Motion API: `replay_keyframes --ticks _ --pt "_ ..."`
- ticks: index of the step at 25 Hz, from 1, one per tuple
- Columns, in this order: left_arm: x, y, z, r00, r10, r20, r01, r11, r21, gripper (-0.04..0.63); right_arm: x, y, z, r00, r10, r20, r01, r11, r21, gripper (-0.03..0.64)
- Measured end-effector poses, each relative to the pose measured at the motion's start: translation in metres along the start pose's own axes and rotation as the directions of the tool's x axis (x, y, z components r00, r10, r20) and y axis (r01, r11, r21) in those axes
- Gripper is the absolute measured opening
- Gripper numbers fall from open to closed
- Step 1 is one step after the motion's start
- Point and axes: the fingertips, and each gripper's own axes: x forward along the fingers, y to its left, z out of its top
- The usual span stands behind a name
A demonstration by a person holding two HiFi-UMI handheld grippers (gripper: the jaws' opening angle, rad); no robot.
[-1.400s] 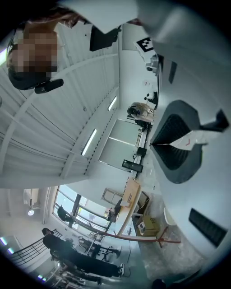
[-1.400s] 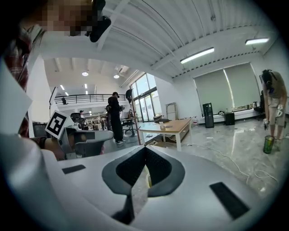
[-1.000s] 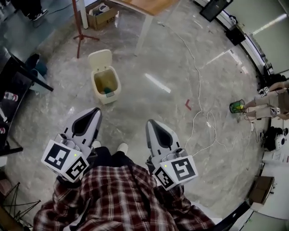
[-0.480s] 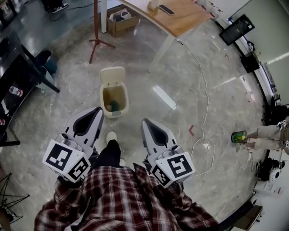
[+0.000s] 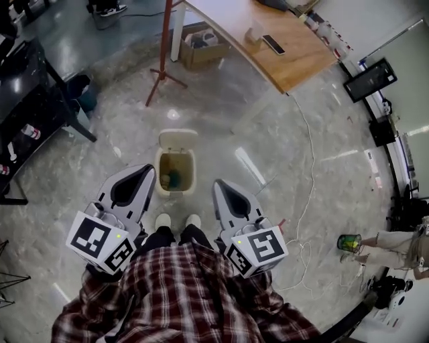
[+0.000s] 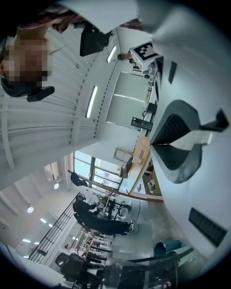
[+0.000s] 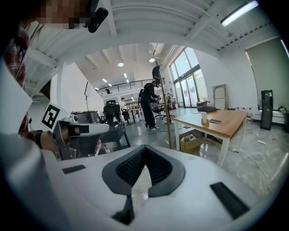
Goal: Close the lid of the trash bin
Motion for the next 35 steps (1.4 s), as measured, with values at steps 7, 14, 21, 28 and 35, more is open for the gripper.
replay_keyframes --ticks 7,14,21,28,35 --pt "0.016 0.024 -0.013 0.978 0.208 0.014 -0.206 0.975 -0.088 0.011 0.056 -0.02 -0.008 0.97 0.199 -0.141 -0.21 0.975 -0.073 0.012" --pt "0.021 0.021 -0.02 0.94 0.34 0.03 -0.334 0.935 -0.121 0.009 0.084 -0.038 -0.015 0.93 0.313 -0.194 -0.335 0.938 -0.094 0.012" --pt "0.018 0.018 -0.026 0.912 0.41 0.025 -0.402 0.903 -0.15 0.009 0.102 -0.054 -0.027 0.9 0.357 -0.252 -0.385 0.92 -0.072 0.012" --pt "0.021 0.023 -0.042 0.905 0.425 0.011 -0.417 0.891 -0.181 0.011 0.129 -0.065 -0.043 0.888 0.362 -0.284 -0.39 0.919 -0.048 0.012" --pt "0.025 0.048 -0.086 0.897 0.44 -0.05 -0.438 0.865 -0.245 0.011 0.195 -0.076 -0.065 0.842 0.423 -0.334 -0.466 0.883 -0.056 0.012"
